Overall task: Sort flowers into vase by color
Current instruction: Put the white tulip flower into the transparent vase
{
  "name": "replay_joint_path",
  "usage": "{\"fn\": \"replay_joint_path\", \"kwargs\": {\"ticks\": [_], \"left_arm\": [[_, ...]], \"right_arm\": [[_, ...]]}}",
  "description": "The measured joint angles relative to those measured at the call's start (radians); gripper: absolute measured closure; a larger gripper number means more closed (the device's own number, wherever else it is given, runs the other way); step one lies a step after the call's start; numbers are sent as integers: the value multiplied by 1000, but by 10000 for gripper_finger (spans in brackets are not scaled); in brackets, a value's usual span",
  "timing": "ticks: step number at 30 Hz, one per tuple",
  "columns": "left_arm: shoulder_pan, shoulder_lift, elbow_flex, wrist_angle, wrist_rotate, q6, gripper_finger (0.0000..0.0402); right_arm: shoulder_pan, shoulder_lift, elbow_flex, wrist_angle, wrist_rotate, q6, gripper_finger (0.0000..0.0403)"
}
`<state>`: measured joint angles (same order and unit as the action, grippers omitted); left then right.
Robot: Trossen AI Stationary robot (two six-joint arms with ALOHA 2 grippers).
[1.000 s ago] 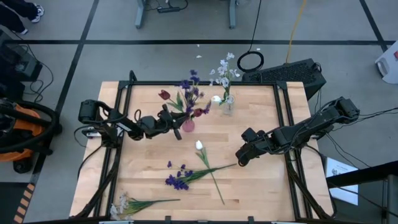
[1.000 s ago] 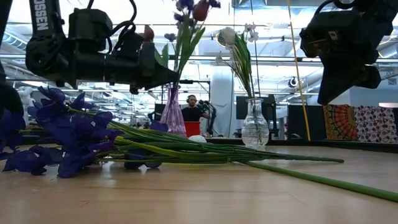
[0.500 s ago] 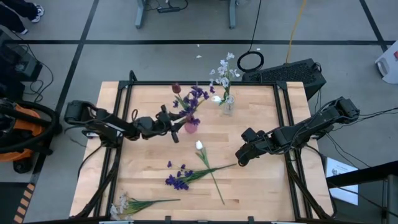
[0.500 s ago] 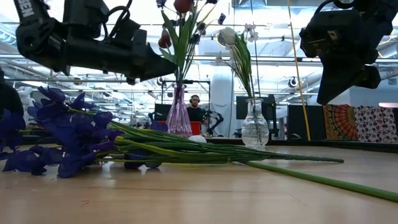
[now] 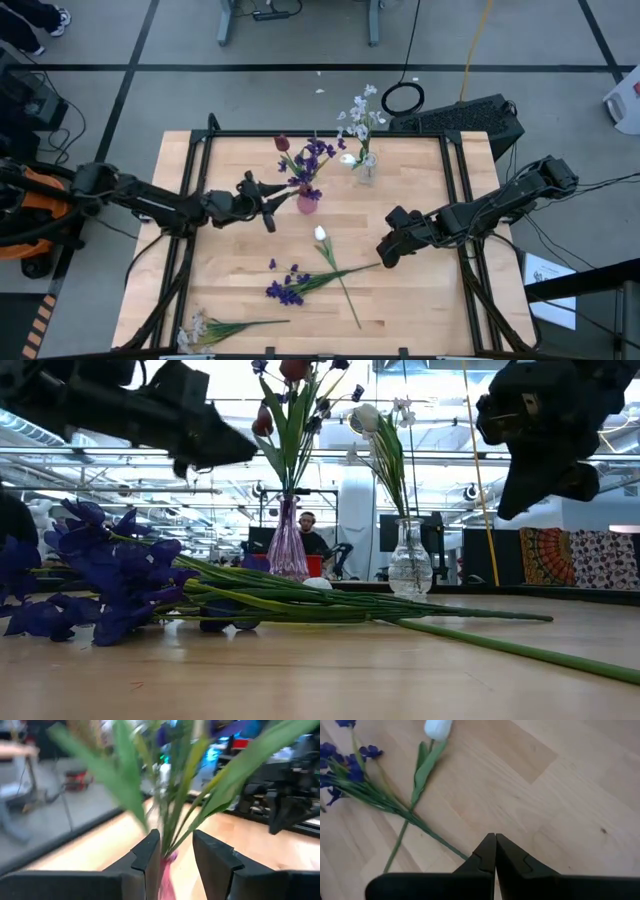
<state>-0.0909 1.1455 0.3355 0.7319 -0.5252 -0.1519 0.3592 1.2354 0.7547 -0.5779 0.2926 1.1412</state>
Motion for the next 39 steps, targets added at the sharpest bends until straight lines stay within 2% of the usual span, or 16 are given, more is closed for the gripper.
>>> {"fn": "replay_joint_path", "kwargs": {"ticks": [3, 8, 10, 14, 16, 20, 25, 27, 31, 39], "left_arm": [[-22, -80, 4, -202, -27, -101, 289], [-56, -175, 62, -616, -26, -313, 326], [-60, -194, 81, -761, -16, -394, 342], [-61, -205, 96, -937, 79, -485, 380], [-61, -204, 96, -994, 127, -526, 395], [-61, -204, 96, -1079, 158, -597, 391], [-61, -204, 96, -1131, 186, -602, 389], [-61, -204, 96, -1150, 207, -601, 389], [-61, -204, 96, -1176, 253, -599, 389], [-61, -203, 96, -1199, 270, -599, 388]], "right_arm": [[0, 0, 0, 37, 22, -34, 403], [-7, 23, 12, 142, 25, -78, 403], [-8, 72, 49, 130, 25, -87, 403], [-13, 233, 202, 70, 23, -136, 403], [-17, 327, 311, -15, 23, -147, 403], [-41, 506, 534, -202, 24, -112, 403], [-76, 684, 734, -359, 13, 34, 403], [-86, 733, 780, -376, -18, 92, 402], [-91, 799, 835, -352, -99, 86, 386], [-88, 848, 872, -340, -116, 94, 302]]}}
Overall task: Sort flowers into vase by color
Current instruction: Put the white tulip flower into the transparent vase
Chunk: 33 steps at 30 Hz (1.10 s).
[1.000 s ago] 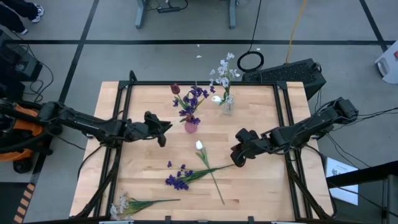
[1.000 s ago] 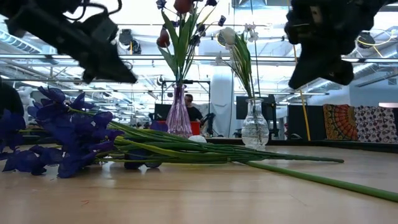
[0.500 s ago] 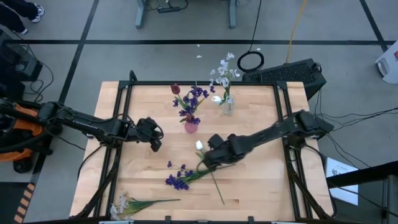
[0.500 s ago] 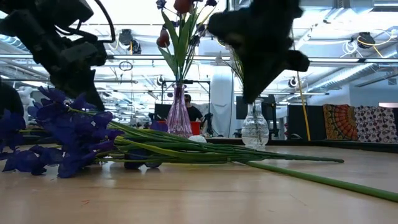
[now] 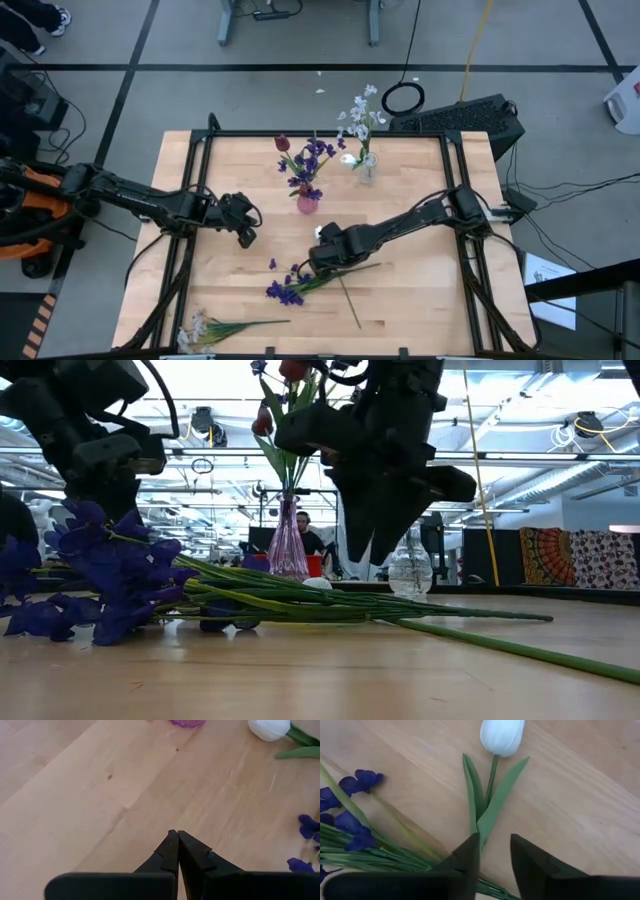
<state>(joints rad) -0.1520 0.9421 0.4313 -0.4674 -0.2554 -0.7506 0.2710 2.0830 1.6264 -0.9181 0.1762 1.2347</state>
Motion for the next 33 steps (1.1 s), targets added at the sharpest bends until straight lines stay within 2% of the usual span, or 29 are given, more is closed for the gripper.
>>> {"fn": "replay_joint_path", "kwargs": {"ticks": [8, 16, 20, 25, 26, 33], "left_arm": [[0, 0, 0, 1, 0, 0, 388], [0, 0, 0, 3, 0, -1, 388], [0, 0, 0, 6, 0, -1, 388], [-1, 0, 0, 7, 14, -2, 388], [-1, 0, 0, 7, 16, -2, 388], [-1, 0, 0, 6, 19, -2, 388]], "right_arm": [[0, 4, 0, 36, 5, -75, 232], [6, 98, 0, 104, -47, -141, 221], [6, 123, 3, 80, -39, -144, 254], [8, 111, 1, 34, 36, -141, 376], [8, 104, -1, 20, 70, -144, 387], [35, -8, -1, 25, 319, -162, 399]]}}
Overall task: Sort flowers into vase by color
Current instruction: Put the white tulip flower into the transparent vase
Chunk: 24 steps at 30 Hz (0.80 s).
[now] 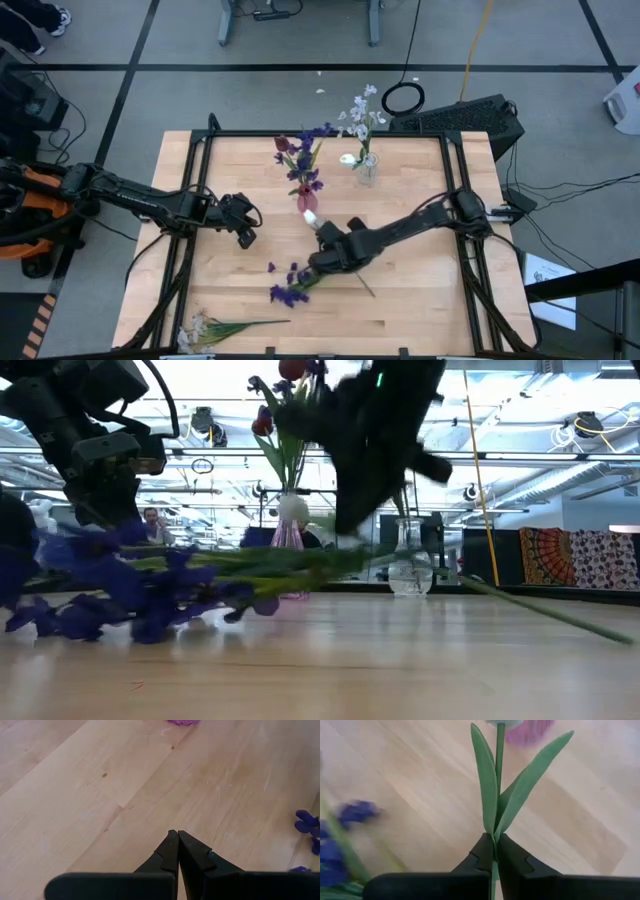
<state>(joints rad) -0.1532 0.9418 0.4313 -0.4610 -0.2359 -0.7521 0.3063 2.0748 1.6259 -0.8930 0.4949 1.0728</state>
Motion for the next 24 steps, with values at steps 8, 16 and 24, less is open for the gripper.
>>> {"fn": "replay_joint_path", "kwargs": {"ticks": [8, 16, 24], "left_arm": [[0, 0, 0, -1, 0, 9, 388], [0, 0, 0, -1, 1, 24, 388], [0, 0, 0, 8, 4, 24, 388]], "right_arm": [[36, -73, 0, -187, 183, 125, 402], [71, -72, -7, -382, 186, 262, 402], [105, -185, -217, -355, 152, 422, 403]]}}
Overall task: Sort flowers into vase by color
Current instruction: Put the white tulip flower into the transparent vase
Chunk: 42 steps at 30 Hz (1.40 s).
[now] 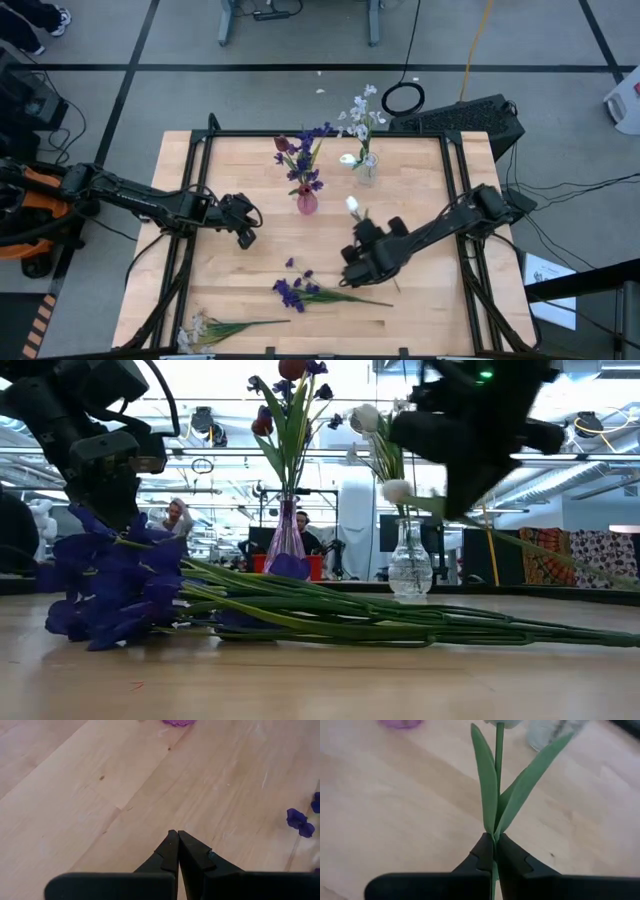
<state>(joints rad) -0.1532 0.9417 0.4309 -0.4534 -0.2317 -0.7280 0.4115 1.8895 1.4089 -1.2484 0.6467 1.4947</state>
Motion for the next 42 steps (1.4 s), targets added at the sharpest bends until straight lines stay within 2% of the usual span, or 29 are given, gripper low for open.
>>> {"fn": "replay_joint_path", "kwargs": {"ticks": [3, 7, 14, 16, 19, 23, 27, 33, 37, 42], "left_arm": [[0, 0, 0, 2, 0, 0, 388], [0, 0, 0, 4, 0, 0, 388], [1, 0, 0, 6, -7, -26, 388], [1, 0, 0, 21, -9, -26, 388], [1, 0, 0, 35, -20, -26, 388], [1, 0, 0, 66, -41, -26, 388], [1, 0, 0, 102, -72, -25, 388], [1, 0, 0, 111, -136, -26, 388], [1, 0, 0, 131, -144, -26, 388], [1, 0, 0, 141, -148, -26, 388]], "right_arm": [[4, -115, -136, 78, 5, 60, 403], [0, -306, -340, 221, 32, 57, 403], [-29, -688, -651, 450, 235, 29, 402], [-46, -796, -718, 532, 300, -51, 402], [-85, -943, -787, 674, 361, -262, 402], [-181, -1103, -833, 801, 336, -554, 402], [-326, -1216, -841, 878, 224, -803, 402], [-598, -1268, -841, 1148, -140, -1174, 402], [-776, -1234, -841, 1315, -381, -1287, 402], [-958, -1159, -841, 1539, -664, -1309, 402]]}}
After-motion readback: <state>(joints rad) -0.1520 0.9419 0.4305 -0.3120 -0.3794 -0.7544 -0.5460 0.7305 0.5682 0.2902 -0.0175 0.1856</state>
